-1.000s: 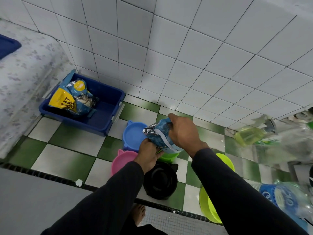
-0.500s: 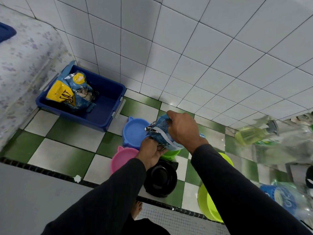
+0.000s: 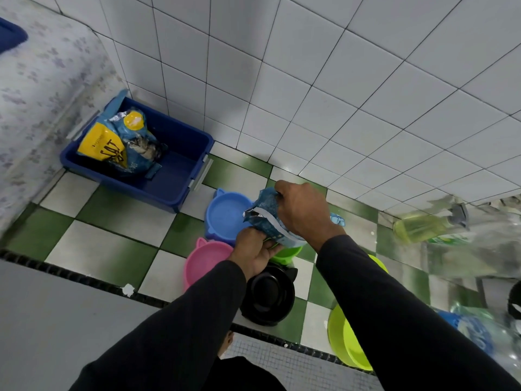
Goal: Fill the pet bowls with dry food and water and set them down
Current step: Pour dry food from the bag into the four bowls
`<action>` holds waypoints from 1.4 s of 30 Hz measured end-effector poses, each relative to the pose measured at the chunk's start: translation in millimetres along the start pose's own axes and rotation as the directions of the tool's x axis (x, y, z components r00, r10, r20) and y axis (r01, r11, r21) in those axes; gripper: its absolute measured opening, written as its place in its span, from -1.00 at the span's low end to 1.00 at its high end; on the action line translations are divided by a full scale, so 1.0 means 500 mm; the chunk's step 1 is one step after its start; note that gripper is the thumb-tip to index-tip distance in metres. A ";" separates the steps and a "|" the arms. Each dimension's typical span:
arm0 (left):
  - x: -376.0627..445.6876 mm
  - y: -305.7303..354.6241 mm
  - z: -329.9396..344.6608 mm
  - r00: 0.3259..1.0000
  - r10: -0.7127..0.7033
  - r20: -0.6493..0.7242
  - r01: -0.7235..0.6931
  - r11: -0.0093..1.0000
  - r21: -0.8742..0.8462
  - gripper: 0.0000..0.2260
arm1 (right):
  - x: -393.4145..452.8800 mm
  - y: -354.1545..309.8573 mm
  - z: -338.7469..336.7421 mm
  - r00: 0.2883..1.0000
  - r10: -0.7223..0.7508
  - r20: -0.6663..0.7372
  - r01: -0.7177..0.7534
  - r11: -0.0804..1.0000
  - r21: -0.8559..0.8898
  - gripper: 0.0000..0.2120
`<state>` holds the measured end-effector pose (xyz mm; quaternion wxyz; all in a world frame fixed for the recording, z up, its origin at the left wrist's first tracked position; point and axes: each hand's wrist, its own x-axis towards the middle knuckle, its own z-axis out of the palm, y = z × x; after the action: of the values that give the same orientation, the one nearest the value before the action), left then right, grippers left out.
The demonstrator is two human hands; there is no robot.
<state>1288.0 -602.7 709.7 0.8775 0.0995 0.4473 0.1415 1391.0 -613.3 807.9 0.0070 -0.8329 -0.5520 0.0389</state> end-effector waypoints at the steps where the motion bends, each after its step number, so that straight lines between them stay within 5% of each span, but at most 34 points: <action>1: -0.001 0.001 0.000 1.000 -0.001 0.000 0.001 1.000 -0.002 -0.70 | 0.001 -0.001 0.000 1.000 -0.001 0.001 0.001 1.000 -0.005 -0.90; 42: 0.002 -0.002 -0.026 1.000 -0.020 -0.004 0.020 1.000 -0.009 -0.72 | 0.009 -0.025 0.007 0.999 -0.049 0.014 0.049 0.999 -0.003 -0.86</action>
<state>1278.0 -602.7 701.1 0.8783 0.0910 0.4495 0.1349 1381.1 -604.5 804.6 0.0027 -0.8189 -0.5723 0.0436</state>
